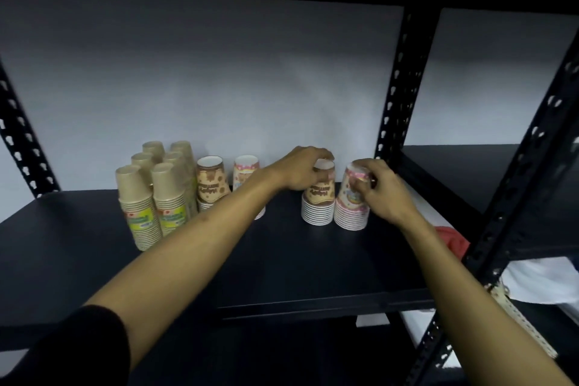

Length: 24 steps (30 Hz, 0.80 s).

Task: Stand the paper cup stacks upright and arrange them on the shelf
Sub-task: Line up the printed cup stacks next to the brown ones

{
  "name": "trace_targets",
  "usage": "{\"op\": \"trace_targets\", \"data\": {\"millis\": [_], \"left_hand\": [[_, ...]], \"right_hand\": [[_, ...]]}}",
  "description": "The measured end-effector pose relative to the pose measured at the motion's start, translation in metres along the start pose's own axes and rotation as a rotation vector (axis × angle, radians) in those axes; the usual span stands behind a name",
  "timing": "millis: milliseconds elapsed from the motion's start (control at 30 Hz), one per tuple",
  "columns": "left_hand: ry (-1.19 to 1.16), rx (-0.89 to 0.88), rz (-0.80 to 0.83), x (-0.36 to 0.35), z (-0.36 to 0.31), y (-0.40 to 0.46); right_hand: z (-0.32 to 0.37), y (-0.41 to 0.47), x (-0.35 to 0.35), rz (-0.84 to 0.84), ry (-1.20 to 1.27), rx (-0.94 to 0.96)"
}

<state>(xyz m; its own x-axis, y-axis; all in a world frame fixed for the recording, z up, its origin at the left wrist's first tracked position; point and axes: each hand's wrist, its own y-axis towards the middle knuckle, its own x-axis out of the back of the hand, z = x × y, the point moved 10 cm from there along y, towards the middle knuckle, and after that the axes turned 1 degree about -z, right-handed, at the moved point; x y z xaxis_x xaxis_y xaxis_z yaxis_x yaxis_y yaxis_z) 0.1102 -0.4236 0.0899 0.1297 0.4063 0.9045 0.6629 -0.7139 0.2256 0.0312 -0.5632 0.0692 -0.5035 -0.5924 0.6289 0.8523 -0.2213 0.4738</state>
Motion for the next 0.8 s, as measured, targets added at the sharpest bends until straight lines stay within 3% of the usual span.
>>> {"op": "trace_targets", "data": {"millis": [233, 800], "left_hand": [[-0.015, 0.021, -0.040, 0.007, 0.005, -0.009], [0.238, 0.152, 0.038, 0.049, 0.042, -0.088]], "right_hand": [[0.009, -0.007, 0.001, 0.045, 0.065, 0.009], [0.068, -0.006, -0.056, 0.264, 0.131, 0.055]]}}
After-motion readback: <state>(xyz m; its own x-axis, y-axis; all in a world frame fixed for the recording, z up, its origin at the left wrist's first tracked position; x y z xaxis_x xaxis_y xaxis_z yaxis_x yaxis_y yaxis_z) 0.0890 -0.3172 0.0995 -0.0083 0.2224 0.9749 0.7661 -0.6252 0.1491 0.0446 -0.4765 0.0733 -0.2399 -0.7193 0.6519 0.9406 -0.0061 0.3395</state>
